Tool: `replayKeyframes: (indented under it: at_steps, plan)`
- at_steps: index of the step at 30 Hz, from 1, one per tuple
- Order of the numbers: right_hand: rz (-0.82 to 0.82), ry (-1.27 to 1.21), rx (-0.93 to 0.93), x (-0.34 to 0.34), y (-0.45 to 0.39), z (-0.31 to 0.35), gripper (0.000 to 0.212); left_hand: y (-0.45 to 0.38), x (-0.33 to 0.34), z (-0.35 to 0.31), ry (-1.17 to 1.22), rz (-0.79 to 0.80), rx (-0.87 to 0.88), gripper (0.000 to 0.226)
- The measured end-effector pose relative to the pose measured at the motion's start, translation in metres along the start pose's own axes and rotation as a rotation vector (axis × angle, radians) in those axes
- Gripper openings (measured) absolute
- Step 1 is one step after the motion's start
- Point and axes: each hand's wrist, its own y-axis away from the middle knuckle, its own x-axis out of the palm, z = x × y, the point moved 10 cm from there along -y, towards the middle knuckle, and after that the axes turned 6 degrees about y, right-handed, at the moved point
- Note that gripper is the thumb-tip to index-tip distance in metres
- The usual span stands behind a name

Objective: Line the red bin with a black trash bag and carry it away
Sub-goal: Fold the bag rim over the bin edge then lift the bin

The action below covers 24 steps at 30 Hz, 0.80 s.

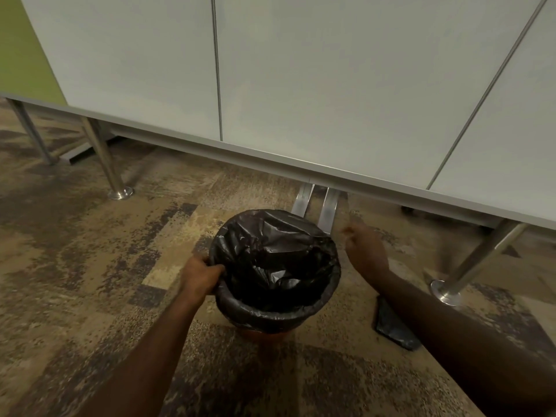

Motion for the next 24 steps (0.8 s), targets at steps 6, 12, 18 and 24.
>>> replayKeyframes:
  at_steps: [6, 12, 18, 24]
  plan:
    - [0.596, -0.374, -0.325, 0.055, 0.043, 0.09, 0.029, 0.014, 0.027, -0.014, 0.027, 0.11, -0.056, 0.009]
    - [1.007, -0.337, 0.123, 0.131, 0.074, 0.051, 0.043, 0.058, 0.05, -0.096, -0.159, 0.322, 0.211, 0.008]
    - [0.846, 0.029, 0.155, 0.112, 0.064, -0.01, 0.046, 0.115, 0.078, -0.139, -0.199, 0.514, 0.374, 0.02]
    - [0.983, 0.198, 0.095, 0.076, 0.086, 0.006, 0.041, 0.109, 0.082, -0.132, -0.147, 0.486, 0.314, 0.026]
